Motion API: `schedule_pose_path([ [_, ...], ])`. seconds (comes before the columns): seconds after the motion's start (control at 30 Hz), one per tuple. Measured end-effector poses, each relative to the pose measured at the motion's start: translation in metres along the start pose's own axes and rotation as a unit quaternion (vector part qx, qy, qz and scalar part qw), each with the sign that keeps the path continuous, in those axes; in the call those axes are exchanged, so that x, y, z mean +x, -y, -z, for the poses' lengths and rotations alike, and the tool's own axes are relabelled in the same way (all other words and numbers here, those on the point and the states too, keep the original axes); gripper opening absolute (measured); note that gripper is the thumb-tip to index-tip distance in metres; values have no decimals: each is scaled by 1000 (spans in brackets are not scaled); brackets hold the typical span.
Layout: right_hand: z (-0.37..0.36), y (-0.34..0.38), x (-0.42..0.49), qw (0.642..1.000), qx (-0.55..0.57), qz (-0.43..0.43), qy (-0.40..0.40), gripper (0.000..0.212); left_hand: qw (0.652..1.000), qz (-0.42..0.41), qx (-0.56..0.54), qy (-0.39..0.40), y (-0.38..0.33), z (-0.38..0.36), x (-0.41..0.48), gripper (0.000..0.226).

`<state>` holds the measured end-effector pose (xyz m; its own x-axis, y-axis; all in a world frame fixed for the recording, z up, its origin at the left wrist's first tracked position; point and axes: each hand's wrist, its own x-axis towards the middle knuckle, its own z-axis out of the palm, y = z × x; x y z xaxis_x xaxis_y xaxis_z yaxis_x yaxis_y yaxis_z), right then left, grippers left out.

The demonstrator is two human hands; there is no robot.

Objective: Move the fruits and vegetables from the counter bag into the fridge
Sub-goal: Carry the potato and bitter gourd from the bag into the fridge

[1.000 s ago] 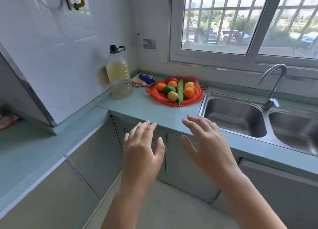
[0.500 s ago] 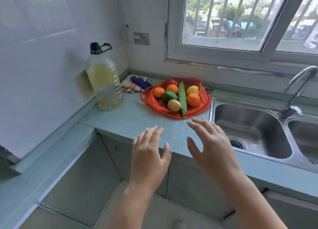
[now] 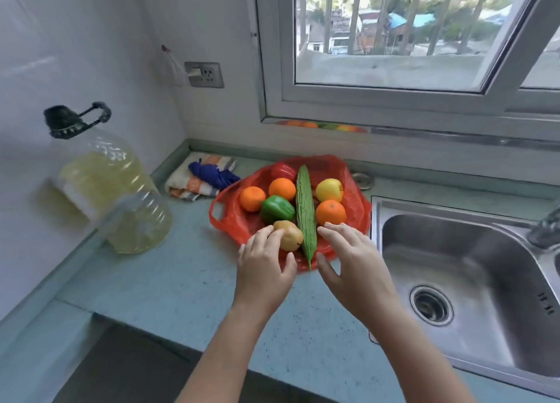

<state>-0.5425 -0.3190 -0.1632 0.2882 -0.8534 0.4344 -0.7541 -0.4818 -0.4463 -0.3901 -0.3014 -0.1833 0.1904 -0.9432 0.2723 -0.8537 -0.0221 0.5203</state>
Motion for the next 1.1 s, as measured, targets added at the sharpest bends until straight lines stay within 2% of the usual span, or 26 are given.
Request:
schedule_pose_path([
  [0.2,-43,-44,30,998,-2,-25,60,38,998,32,-26,43,21,-36,32,50],
  [0.4,-85,-74,56,981,61,-104,154,40,994,44,-35,95,44,-63,62,62],
  [0.53,-111,-87,71,971,74,-131,186,40,990,61,-34,125,55,-82,74,68],
  [0.73,-136,-95,87,964,72,-156,205,46,982,92,-58,152,66,-106,85,74],
  [0.87,-150,-98,91,966,72,-168,181,49,981,101,-66,153,73,-117,89,76],
  [1.1,-166,-100,95,960,80,-201,177,56,979,88,-90,161,85,-127,93,78],
])
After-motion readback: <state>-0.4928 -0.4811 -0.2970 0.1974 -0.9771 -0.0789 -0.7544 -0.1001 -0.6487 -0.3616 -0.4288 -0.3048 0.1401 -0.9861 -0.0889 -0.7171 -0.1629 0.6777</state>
